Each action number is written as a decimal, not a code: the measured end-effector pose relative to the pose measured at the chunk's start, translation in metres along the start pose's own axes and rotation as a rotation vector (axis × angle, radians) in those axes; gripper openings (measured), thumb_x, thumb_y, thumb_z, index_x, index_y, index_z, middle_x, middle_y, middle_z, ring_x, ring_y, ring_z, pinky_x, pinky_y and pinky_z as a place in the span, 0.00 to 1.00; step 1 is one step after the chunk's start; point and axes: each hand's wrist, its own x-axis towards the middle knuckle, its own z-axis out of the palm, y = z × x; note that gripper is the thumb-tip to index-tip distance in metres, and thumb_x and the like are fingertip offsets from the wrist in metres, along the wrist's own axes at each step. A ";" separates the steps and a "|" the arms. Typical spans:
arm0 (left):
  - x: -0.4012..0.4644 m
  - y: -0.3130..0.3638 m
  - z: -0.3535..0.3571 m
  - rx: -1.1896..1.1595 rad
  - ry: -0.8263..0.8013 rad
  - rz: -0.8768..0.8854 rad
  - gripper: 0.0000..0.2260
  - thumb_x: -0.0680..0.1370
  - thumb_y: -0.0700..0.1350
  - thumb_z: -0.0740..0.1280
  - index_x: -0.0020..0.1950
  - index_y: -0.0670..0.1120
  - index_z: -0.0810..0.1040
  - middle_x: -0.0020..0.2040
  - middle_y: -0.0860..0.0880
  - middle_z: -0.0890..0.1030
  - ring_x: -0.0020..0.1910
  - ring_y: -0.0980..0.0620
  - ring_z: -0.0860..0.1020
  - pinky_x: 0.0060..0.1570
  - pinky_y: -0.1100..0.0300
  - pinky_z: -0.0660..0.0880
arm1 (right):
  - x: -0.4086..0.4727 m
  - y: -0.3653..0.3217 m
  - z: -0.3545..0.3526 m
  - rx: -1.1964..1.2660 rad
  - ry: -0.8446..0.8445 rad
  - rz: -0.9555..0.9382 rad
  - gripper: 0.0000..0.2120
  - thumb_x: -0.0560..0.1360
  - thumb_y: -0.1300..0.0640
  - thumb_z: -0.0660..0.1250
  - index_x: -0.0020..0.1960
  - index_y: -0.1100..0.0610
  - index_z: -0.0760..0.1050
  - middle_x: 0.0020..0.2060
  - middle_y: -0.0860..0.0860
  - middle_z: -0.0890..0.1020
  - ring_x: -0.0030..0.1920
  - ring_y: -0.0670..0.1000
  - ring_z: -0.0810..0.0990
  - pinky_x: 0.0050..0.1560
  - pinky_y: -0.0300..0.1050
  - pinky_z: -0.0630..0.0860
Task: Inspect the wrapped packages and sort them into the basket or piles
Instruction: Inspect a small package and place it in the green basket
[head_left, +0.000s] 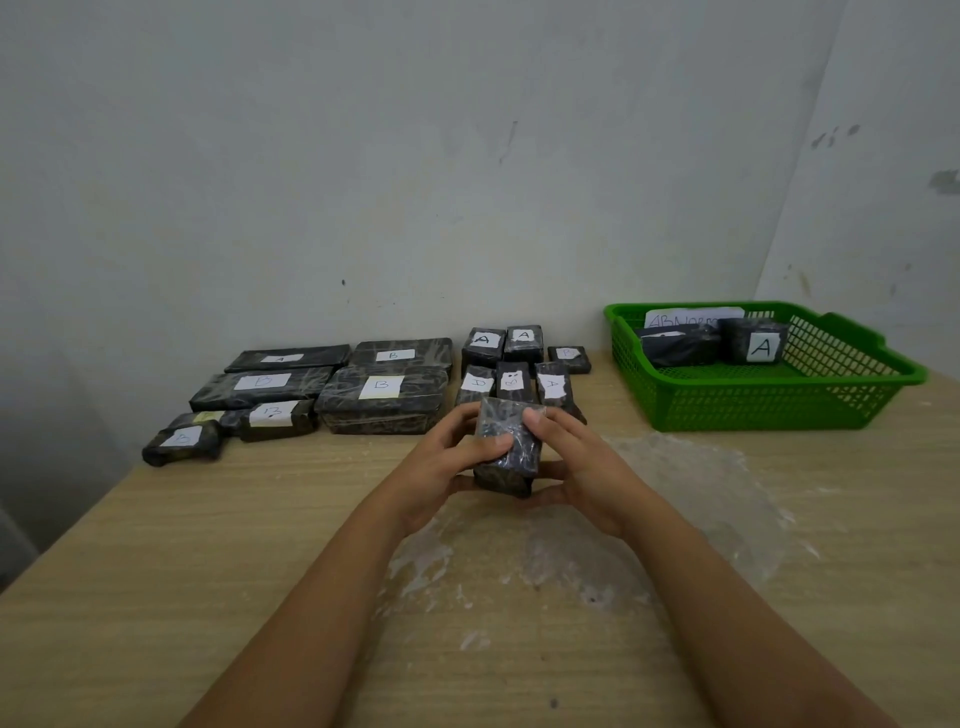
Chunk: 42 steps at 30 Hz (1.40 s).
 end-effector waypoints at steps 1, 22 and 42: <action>0.000 0.000 0.001 0.007 -0.007 0.004 0.23 0.73 0.49 0.76 0.67 0.51 0.77 0.63 0.47 0.82 0.61 0.47 0.83 0.55 0.52 0.81 | 0.000 0.000 0.001 0.008 0.019 -0.010 0.19 0.78 0.43 0.69 0.61 0.55 0.78 0.56 0.54 0.85 0.54 0.59 0.86 0.45 0.56 0.82; 0.004 -0.006 0.015 -0.010 0.154 0.102 0.04 0.82 0.44 0.67 0.56 0.50 0.79 0.51 0.51 0.85 0.51 0.49 0.84 0.46 0.52 0.82 | -0.002 -0.001 -0.002 -0.019 0.052 -0.124 0.22 0.67 0.50 0.78 0.59 0.54 0.80 0.53 0.58 0.86 0.53 0.59 0.86 0.48 0.66 0.84; 0.006 -0.010 0.003 0.130 0.065 0.158 0.27 0.68 0.60 0.73 0.66 0.57 0.77 0.60 0.49 0.84 0.59 0.47 0.83 0.56 0.44 0.82 | 0.007 0.008 -0.009 0.033 -0.031 -0.125 0.33 0.62 0.49 0.81 0.65 0.53 0.78 0.59 0.59 0.84 0.57 0.62 0.84 0.48 0.59 0.83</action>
